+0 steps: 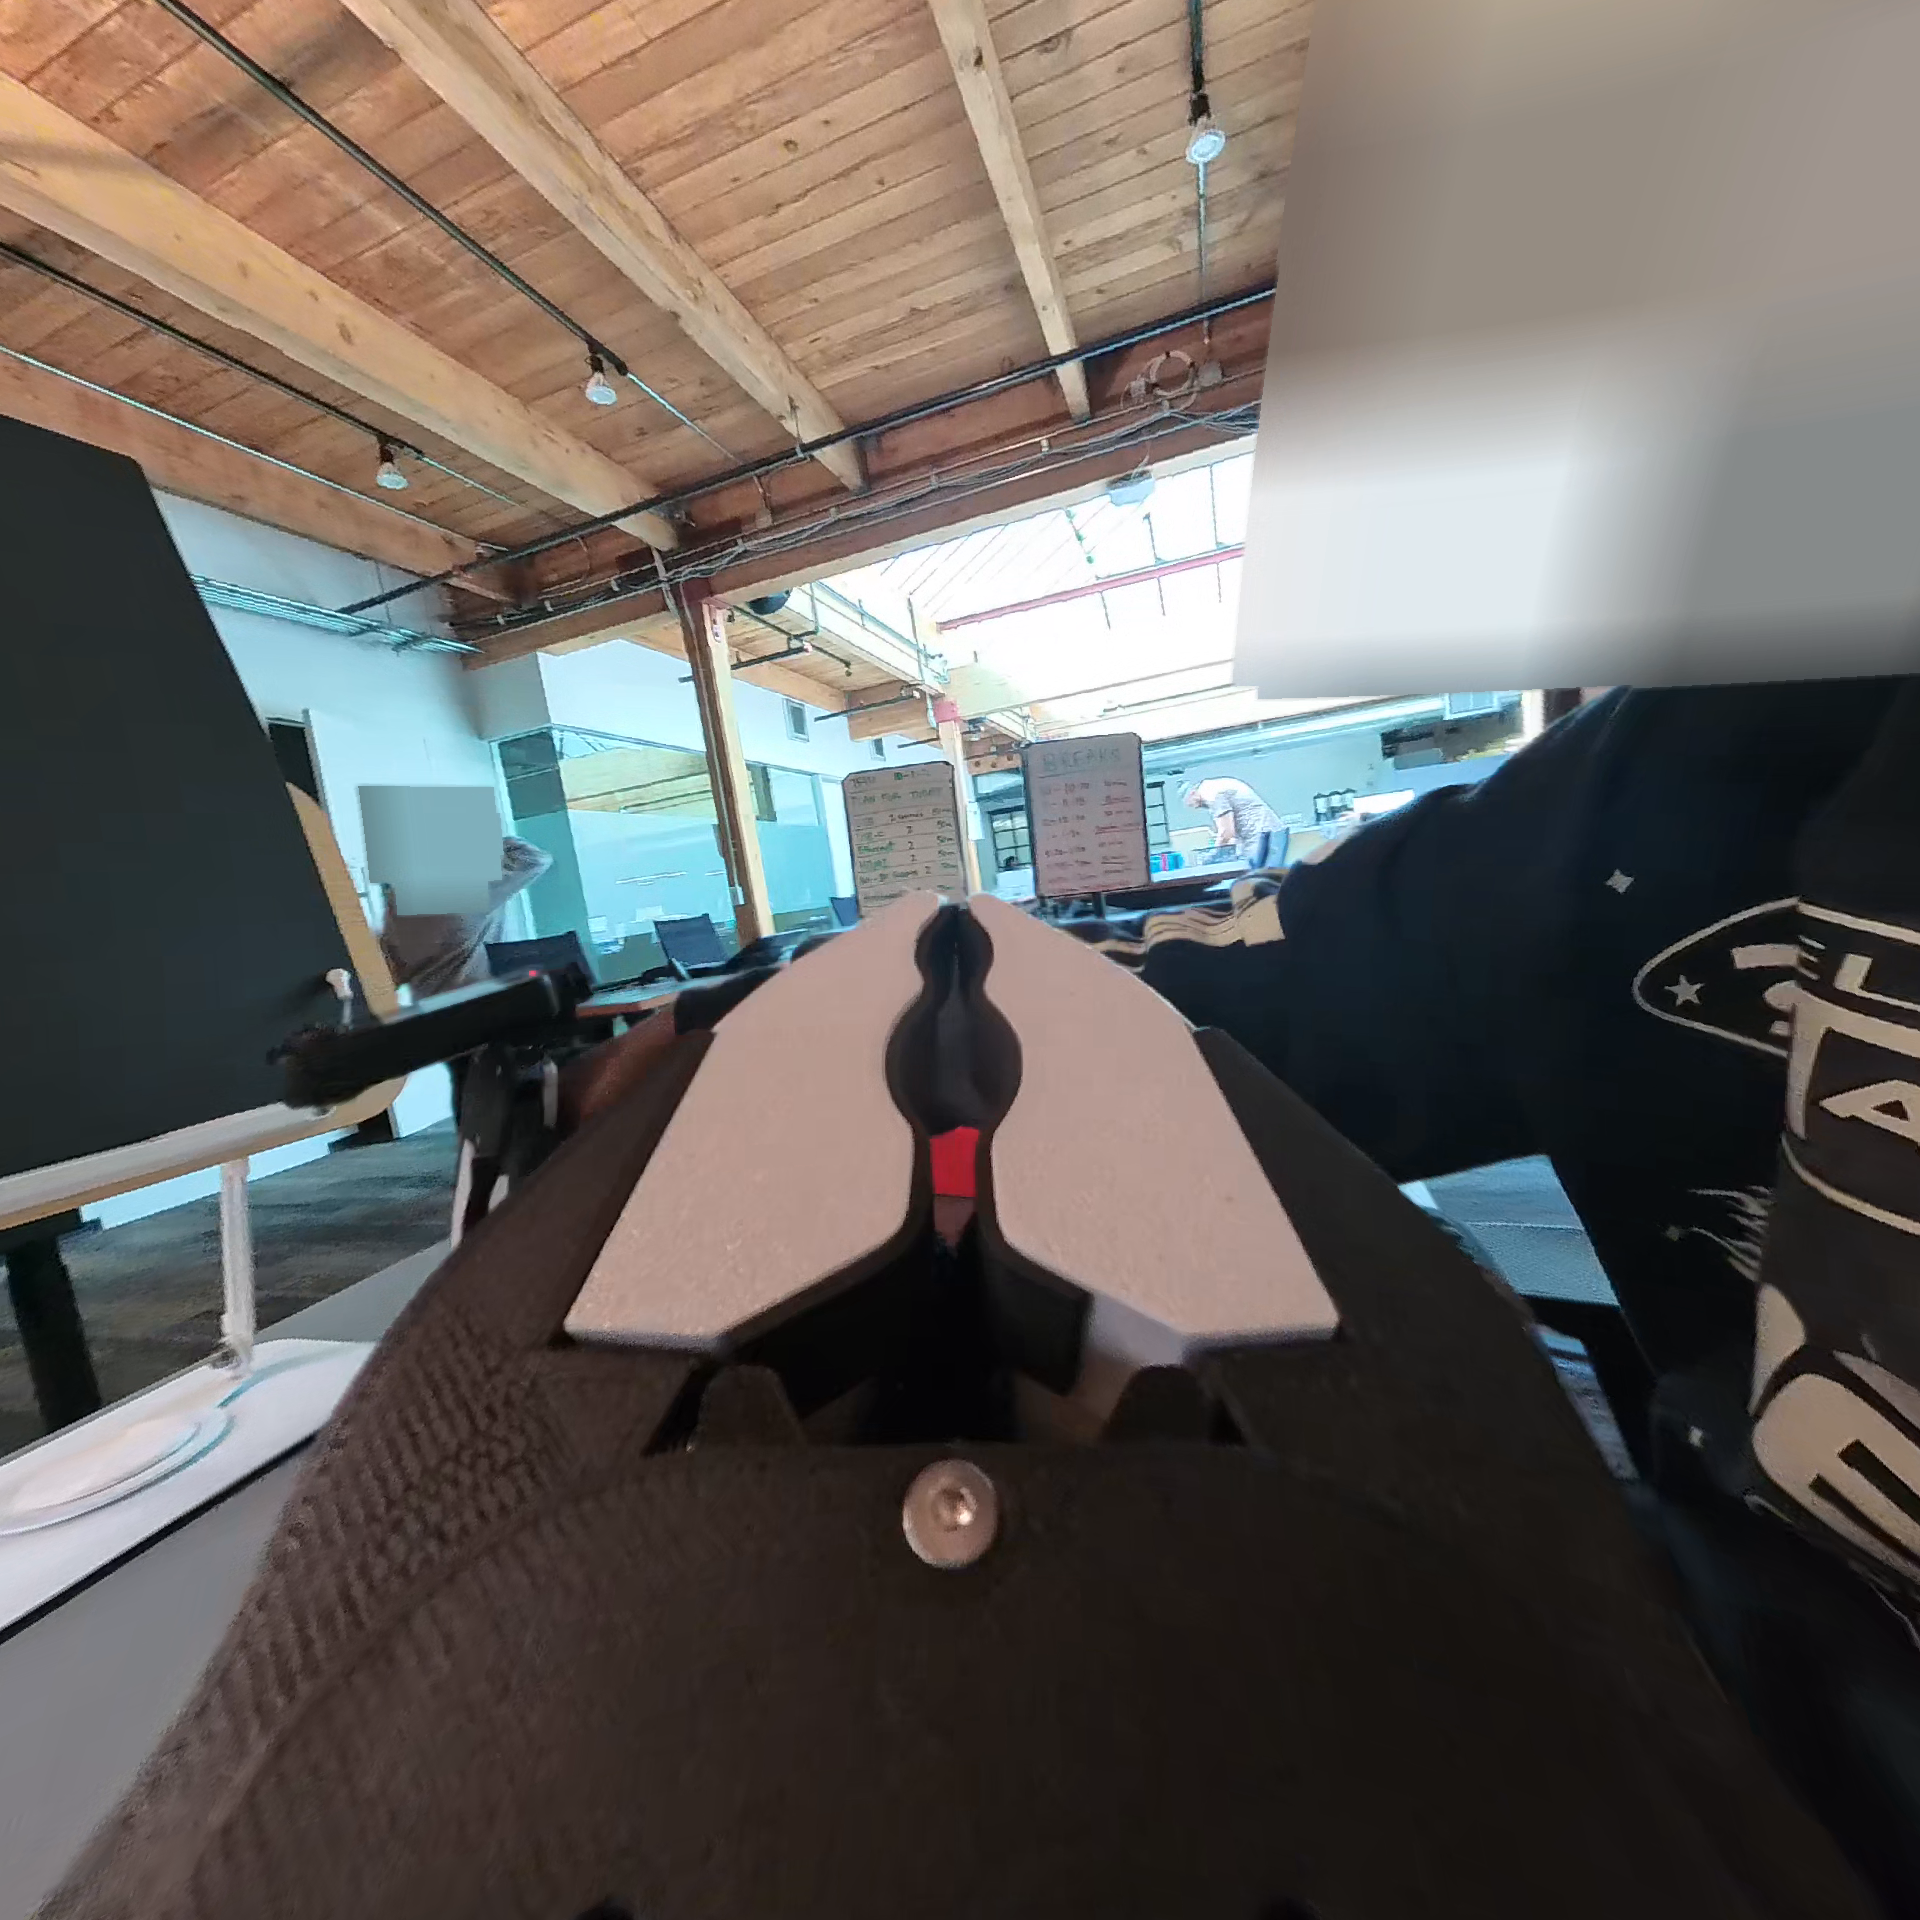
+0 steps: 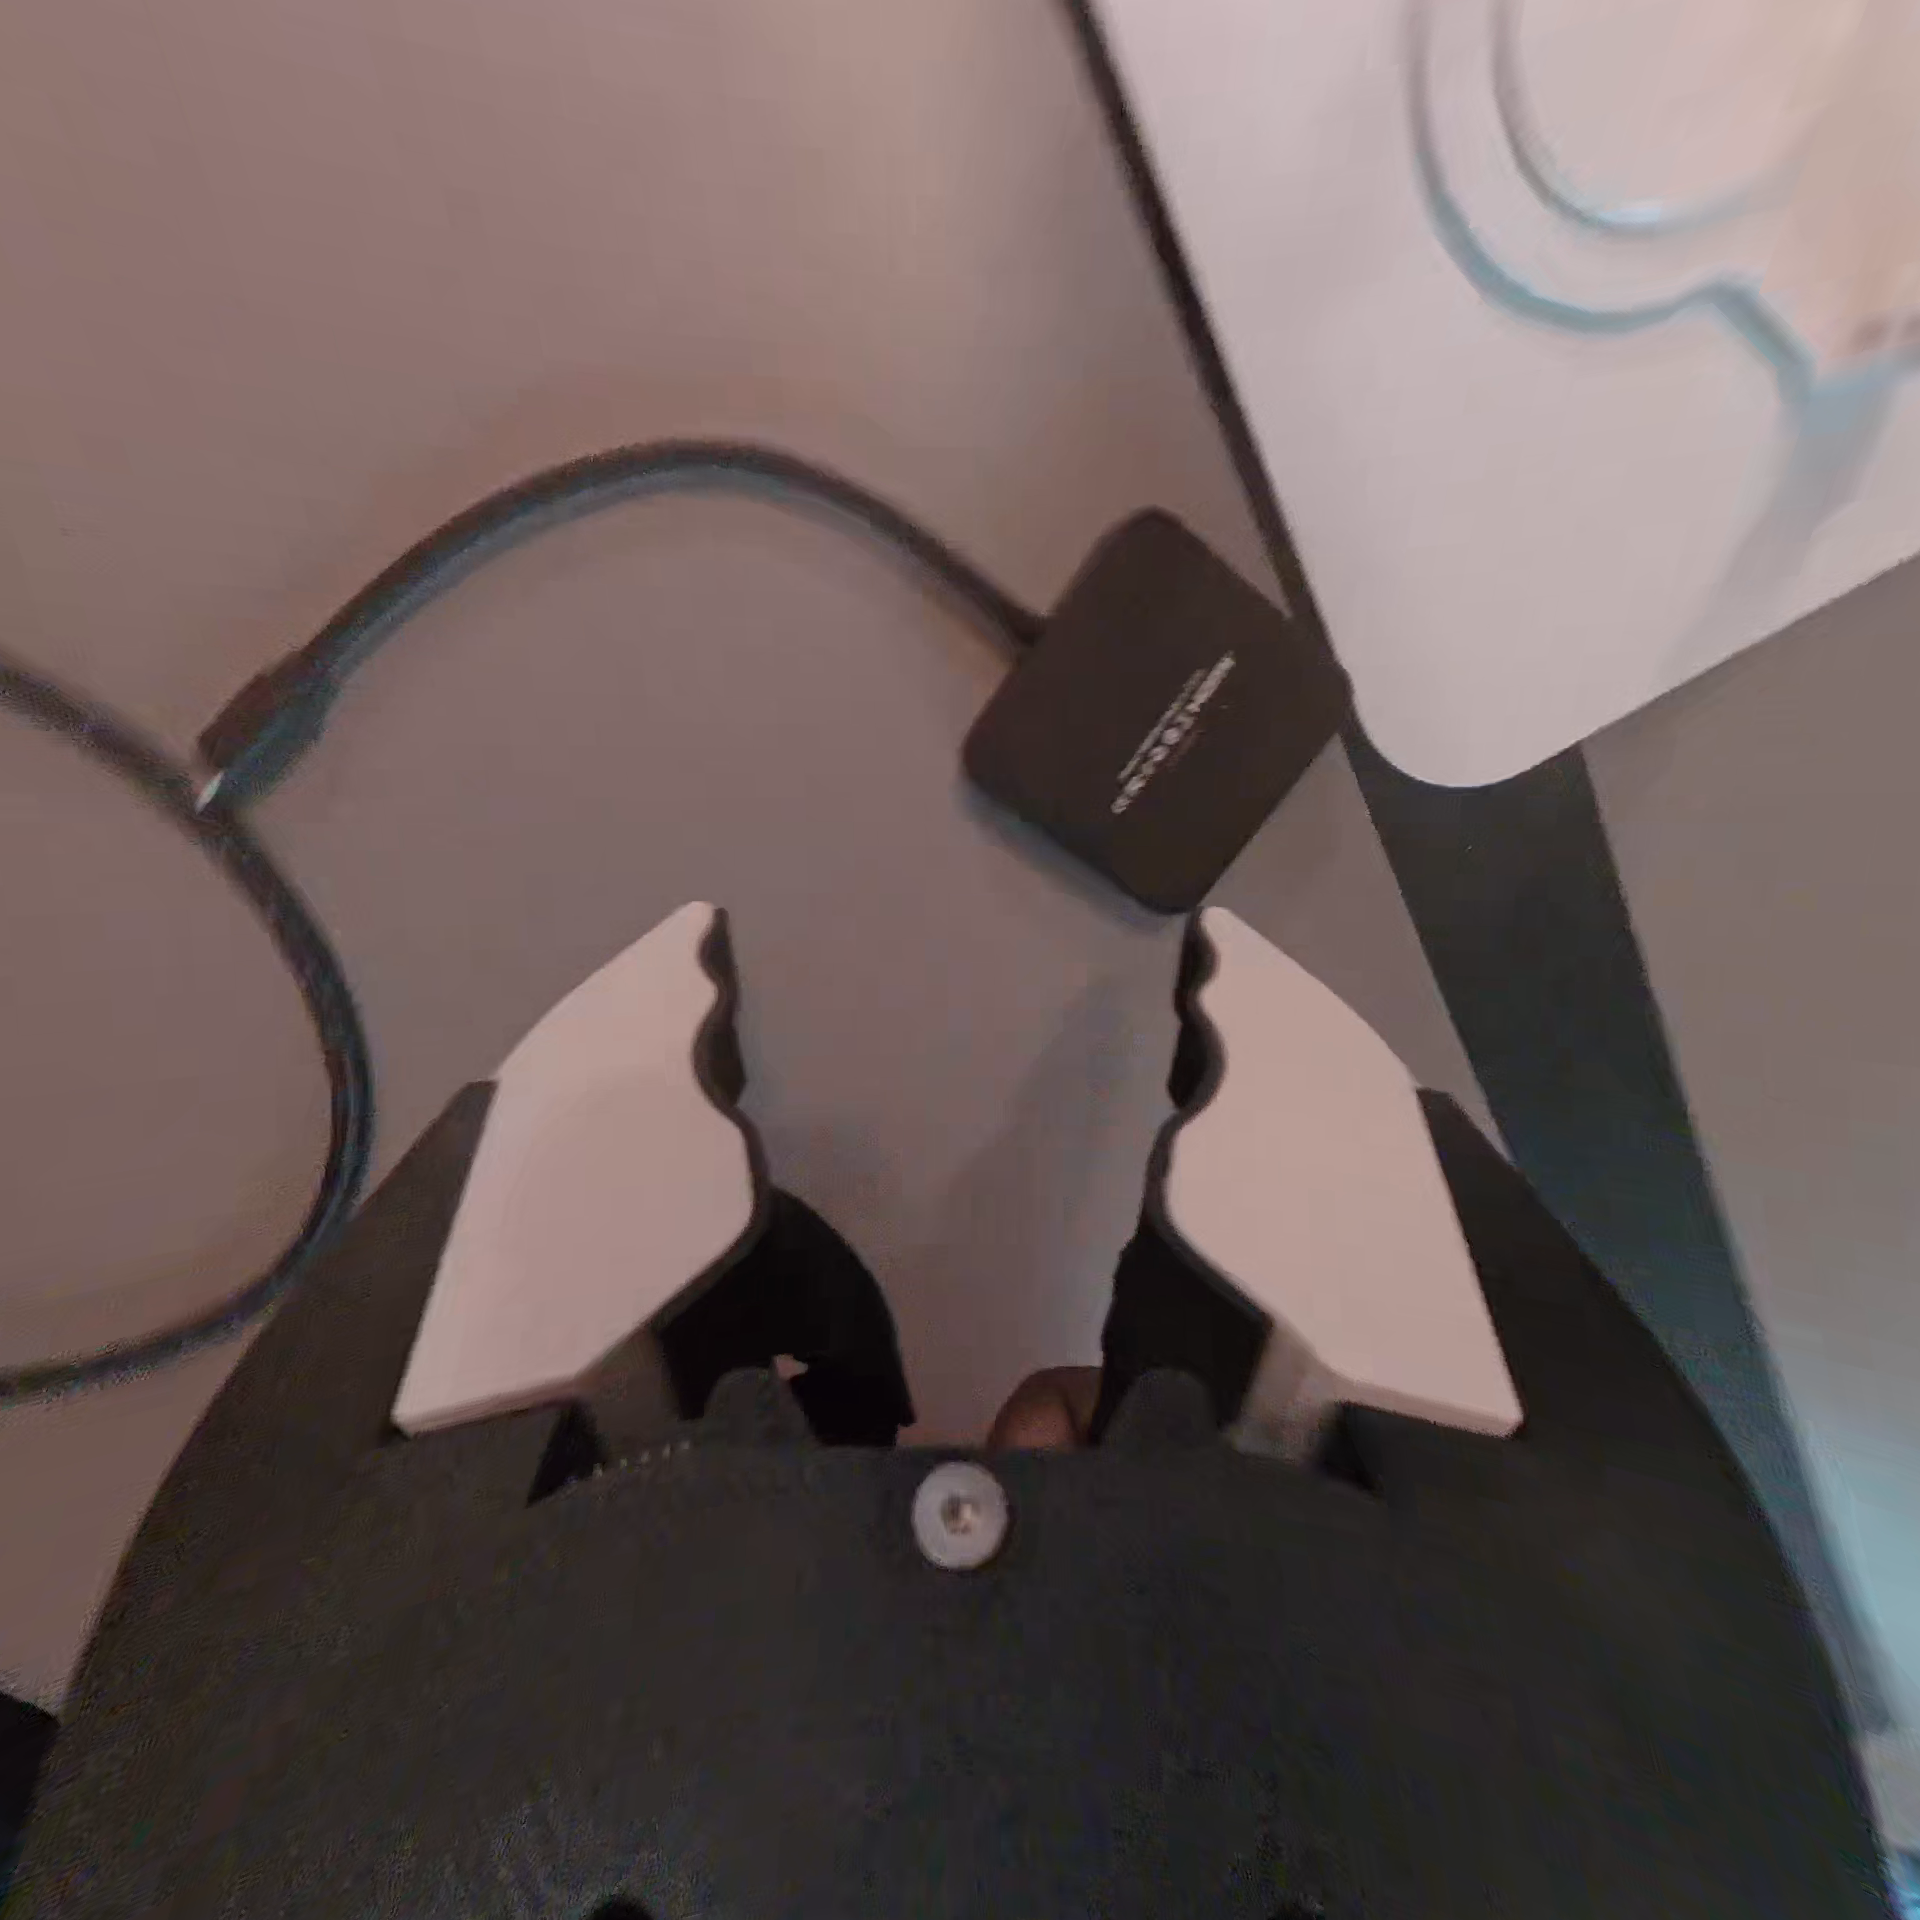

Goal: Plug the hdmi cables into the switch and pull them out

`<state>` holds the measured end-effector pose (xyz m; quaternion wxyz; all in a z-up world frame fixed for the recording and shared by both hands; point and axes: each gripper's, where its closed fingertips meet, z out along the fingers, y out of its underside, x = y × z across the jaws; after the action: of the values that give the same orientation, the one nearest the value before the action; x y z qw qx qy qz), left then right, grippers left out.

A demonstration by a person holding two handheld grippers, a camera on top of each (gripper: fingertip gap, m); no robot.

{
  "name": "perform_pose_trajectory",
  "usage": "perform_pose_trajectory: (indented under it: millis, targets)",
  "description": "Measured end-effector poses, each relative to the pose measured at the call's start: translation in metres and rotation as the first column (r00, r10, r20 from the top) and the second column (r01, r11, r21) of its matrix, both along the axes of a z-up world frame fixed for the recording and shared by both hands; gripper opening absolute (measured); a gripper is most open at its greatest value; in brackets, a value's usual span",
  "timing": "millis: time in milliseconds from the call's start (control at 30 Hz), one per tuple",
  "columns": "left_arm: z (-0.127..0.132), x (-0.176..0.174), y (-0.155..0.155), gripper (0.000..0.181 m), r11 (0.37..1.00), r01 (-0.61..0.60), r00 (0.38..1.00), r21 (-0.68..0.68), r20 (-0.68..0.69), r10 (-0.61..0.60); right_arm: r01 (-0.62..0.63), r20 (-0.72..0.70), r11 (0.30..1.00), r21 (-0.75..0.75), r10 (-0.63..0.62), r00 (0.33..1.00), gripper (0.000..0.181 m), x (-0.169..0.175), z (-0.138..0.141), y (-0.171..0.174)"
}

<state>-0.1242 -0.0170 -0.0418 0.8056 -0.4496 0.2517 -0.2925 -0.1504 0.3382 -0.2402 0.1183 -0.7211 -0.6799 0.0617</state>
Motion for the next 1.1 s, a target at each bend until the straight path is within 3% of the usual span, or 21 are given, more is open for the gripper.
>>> perform_pose_trajectory:
  millis: [33,100,300,500,633,700,900,1100]
  targets:
    - [0.001,-0.002,0.0,0.0,1.0,-0.011,1.0,0.004,0.006,0.011,0.057,0.007,0.998,-0.03,-0.057,0.998,0.087,-0.004,-0.007,0.006]
    - [0.003,-0.004,0.0,0.0,1.0,-0.017,1.0,0.012,0.021,0.017,0.053,0.03,0.999,-0.007,-0.053,0.998,0.088,-0.008,-0.017,0.02]
    - [0.002,-0.005,0.002,0.0,1.0,-0.026,0.999,0.01,0.024,0.026,-0.261,-0.036,0.963,0.073,0.264,0.964,0.074,-0.034,-0.014,0.026]
    - [0.002,-0.005,0.002,0.0,0.999,-0.034,0.999,0.015,0.022,0.034,-0.375,0.041,0.923,0.089,0.372,0.927,0.081,-0.037,-0.03,0.031]
    - [0.002,-0.005,0.002,0.0,0.999,-0.035,0.999,0.017,0.023,0.035,-0.301,0.07,0.953,0.019,0.299,0.952,0.082,-0.028,-0.033,0.033]
    - [0.001,-0.005,0.003,0.0,0.999,-0.039,0.999,0.015,0.019,0.038,-0.23,0.181,0.97,-0.078,0.241,0.953,0.076,-0.004,-0.037,0.023]
    - [0.002,-0.005,0.003,0.0,0.999,-0.049,0.999,0.023,0.019,0.049,0.029,0.42,0.994,-0.102,0.017,0.907,0.074,0.059,-0.037,-0.017]
    - [0.001,-0.005,0.003,0.0,0.997,-0.07,0.998,0.029,-0.001,0.07,0.203,0.381,0.974,-0.103,-0.15,0.912,0.073,0.111,-0.037,-0.079]
